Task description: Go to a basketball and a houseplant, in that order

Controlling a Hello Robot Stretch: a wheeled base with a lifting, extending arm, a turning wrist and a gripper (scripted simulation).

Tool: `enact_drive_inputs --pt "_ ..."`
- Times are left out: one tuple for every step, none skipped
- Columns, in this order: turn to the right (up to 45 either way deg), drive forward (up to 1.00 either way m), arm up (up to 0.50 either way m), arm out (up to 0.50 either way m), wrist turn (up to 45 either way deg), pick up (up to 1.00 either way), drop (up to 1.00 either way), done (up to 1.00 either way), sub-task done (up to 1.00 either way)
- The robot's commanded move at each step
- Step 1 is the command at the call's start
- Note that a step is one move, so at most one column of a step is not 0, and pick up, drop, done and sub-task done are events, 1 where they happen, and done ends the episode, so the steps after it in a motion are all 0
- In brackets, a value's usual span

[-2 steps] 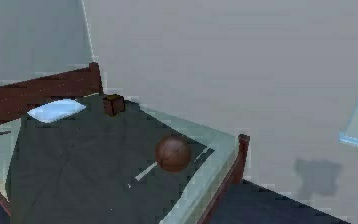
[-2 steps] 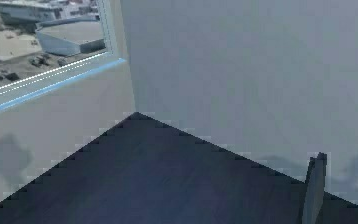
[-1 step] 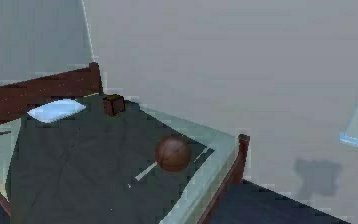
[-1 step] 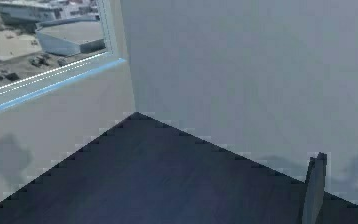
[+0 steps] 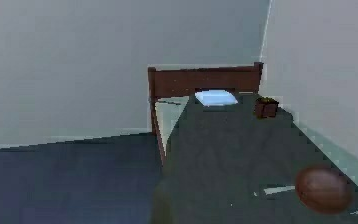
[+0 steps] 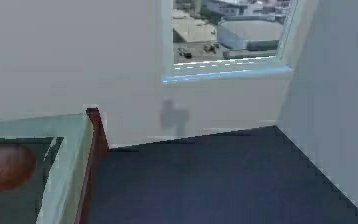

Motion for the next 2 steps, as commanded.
enact_drive_inputs --pt "-45.0 0.0 0.0 0.0 0.0 0.0 0.0 0.0 0.0" --pt "-18.0 0.0 0.0 0.0 0.0 0.0 0.0 0.0 0.0"
